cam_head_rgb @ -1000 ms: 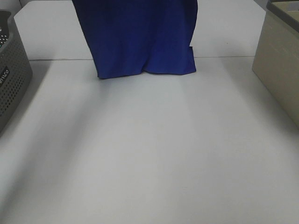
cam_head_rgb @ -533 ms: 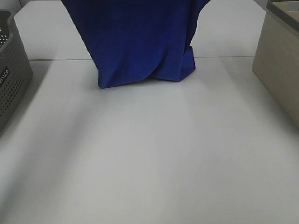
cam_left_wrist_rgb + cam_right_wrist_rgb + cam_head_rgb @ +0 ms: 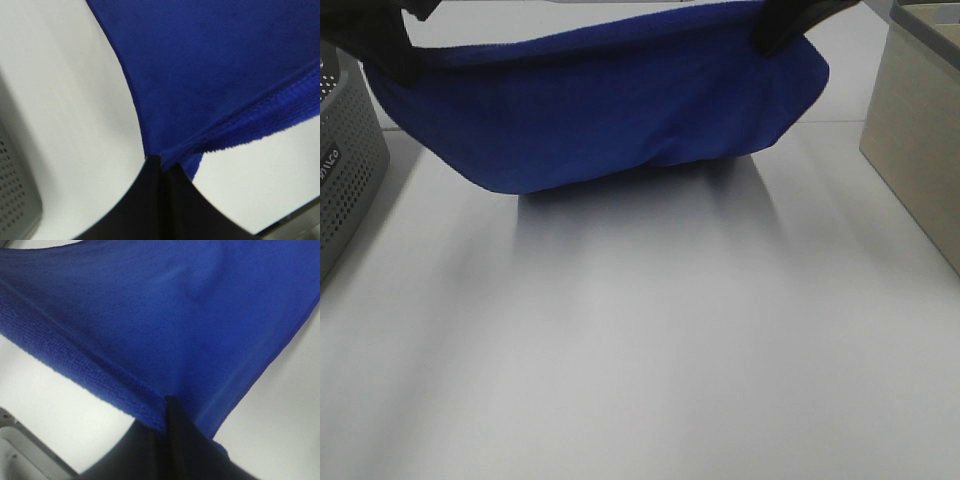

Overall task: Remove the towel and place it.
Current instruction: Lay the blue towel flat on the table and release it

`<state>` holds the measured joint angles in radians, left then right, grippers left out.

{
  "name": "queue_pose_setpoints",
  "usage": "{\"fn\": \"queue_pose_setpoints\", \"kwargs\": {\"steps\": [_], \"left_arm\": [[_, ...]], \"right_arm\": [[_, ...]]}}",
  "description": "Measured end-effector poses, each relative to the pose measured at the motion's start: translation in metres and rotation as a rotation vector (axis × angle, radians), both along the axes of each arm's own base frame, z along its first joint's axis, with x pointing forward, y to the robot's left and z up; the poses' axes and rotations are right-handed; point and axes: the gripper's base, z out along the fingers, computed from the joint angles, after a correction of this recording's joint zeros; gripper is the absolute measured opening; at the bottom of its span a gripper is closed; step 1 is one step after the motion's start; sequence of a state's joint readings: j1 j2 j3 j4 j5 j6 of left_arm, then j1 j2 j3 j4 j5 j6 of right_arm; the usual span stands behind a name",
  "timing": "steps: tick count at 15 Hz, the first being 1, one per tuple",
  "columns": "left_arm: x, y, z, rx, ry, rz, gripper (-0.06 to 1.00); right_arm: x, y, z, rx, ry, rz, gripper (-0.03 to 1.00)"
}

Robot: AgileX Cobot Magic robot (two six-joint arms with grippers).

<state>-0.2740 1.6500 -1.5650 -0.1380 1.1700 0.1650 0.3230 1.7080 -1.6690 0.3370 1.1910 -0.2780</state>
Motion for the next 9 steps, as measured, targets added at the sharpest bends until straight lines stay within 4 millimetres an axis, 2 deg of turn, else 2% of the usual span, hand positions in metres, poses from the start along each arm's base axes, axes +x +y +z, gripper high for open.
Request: {"fn": "queue_pose_setpoints", "kwargs": {"steps": [4, 7, 9], "left_arm": [[-0.055, 0.005, -0.018, -0.096, 0.121, 0.007, 0.00], [-0.087, 0.005, -0.050, -0.157, 0.271, 0.030, 0.00], [-0.100, 0.005, -0.068, -0.184, 0.358, 0.045, 0.00]], "right_arm": [[-0.060, -0.012, -0.027, 0.040, 0.161, -0.007, 0.00], [-0.095, -0.021, -0.058, 0.043, 0.295, -0.018, 0.00], [-0.109, -0.024, -0.080, 0.030, 0.380, -0.027, 0.00]]}}
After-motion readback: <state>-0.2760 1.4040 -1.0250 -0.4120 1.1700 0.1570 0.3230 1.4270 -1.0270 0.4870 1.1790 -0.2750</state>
